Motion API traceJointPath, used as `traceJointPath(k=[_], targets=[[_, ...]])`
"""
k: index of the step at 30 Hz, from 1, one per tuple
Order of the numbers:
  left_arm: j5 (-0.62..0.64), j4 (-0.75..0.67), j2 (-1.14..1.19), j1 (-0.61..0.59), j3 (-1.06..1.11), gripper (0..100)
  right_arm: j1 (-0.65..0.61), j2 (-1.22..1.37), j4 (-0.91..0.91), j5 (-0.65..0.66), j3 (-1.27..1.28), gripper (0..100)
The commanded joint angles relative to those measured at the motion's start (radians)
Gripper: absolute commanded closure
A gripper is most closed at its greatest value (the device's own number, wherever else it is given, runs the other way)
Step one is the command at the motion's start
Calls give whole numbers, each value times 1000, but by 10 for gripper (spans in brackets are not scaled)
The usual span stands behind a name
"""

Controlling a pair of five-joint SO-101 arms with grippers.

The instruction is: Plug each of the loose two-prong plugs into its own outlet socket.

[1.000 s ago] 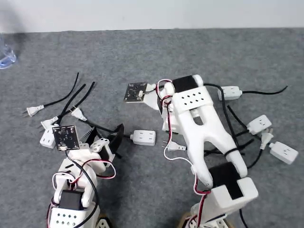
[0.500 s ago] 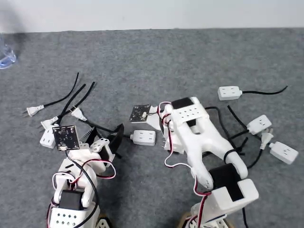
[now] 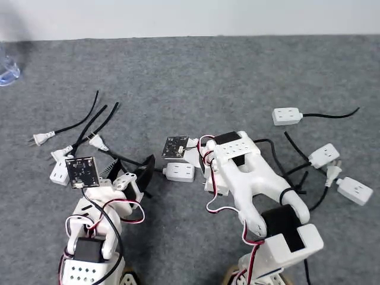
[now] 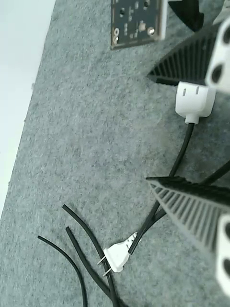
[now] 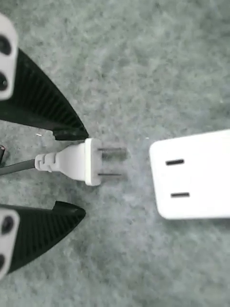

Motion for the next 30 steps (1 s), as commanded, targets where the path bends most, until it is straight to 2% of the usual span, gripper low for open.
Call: traceJointPath(k=[1, 7, 11, 14, 16, 18, 21, 25, 30], targets=[[-5, 2, -2, 6, -12, 707, -2, -36, -28, -9, -3, 779], [-5, 2, -2, 6, -12, 707, -2, -36, -108, -8, 46, 889], [-5, 2, -2, 6, -12, 707, 1, -36, -107, -8, 51, 901], [-5, 2, -2, 6, -12, 707, 1, -36, -102, 44, 61, 918], [-5, 2, -2, 6, -12, 707, -2, -38, -108, 84, 72, 990], [-5, 2, -2, 6, -12, 707, -2, -48, -102, 87, 71, 980], [-5, 2, -2, 6, -12, 707, -19, -87, -61, 29, 31, 989], [-5, -6, -8, 6, -12, 707, -64, -196, 105, -31, -83, 991], [5, -150, -8, 49, -12, 707, -156, -288, 211, -163, -204, 991]])
